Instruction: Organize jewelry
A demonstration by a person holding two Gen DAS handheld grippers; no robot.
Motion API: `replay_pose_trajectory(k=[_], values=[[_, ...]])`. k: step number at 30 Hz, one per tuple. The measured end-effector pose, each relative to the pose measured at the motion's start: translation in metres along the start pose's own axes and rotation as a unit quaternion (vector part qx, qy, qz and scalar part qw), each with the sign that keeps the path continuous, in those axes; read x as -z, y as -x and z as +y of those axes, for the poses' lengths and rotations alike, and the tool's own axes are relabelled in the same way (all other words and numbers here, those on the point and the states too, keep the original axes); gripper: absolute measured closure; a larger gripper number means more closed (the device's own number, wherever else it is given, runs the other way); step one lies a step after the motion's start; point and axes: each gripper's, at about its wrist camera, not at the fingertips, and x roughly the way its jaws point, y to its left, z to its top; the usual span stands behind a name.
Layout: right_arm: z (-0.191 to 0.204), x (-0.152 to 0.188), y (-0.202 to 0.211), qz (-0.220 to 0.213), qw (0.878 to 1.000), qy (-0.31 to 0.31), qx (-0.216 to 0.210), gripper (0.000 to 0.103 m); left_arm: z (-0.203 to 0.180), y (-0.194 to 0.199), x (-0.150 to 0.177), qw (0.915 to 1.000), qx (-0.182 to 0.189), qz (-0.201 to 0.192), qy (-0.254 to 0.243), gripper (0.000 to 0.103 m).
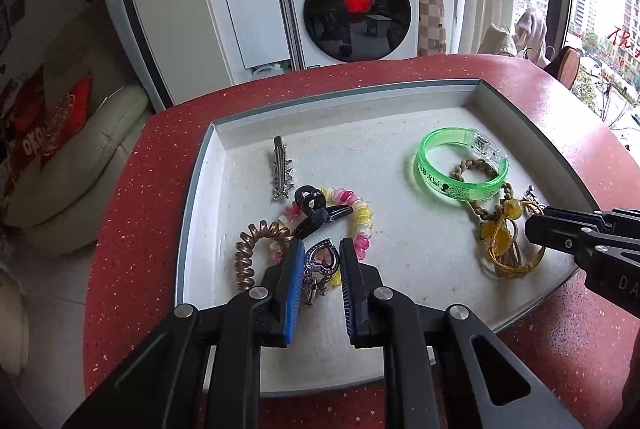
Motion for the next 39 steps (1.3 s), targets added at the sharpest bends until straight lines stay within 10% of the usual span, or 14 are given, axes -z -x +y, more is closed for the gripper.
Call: replay_pose_trajectory(k=[2, 20, 21, 22, 29, 34, 39], values=[[0.001, 0.0, 0.004, -0.007, 1.0, -0.001, -0.001, 0.063, 0.001, 0.003, -0.001, 1.0, -0.001, -0.003, 0.004, 0.067], [0.005, 0.001, 0.028, -0.03, 1.0, -0.002, -0.004, 0.058, 0.015, 0.02, -0.003, 0.9994, 0.007, -0.015, 0.029, 0.066], [0.005, 0.001, 0.029, -0.03, 1.0, -0.002, -0.004, 0.058, 0.015, 0.021, -0.003, 0.9994, 0.007, -0.015, 0.03, 0.05], [0.005, 0.001, 0.029, -0.03, 1.0, -0.002, -0.004, 0.058, 0.016, 0.022, -0.004, 0.9994, 0.005, -0.015, 0.032, 0.0], [0.007, 0.003, 0.033, -0.032, 0.999, 0.001, 0.003, 0.056, 0.015, 0.036, -0.004, 0.9987, -0.009, -0.04, 0.031, 0.0], [0.013, 0.007, 0.045, -0.06, 0.998, 0.011, 0.025, 0.021, 0.017, 0.041, 0.0, 0.9986, -0.011, -0.039, 0.034, 0.0], [0.012, 0.011, 0.056, -0.084, 0.996, 0.003, 0.034, 0.02, 0.021, 0.047, 0.006, 0.9983, -0.012, -0.038, 0.041, 0.0]])
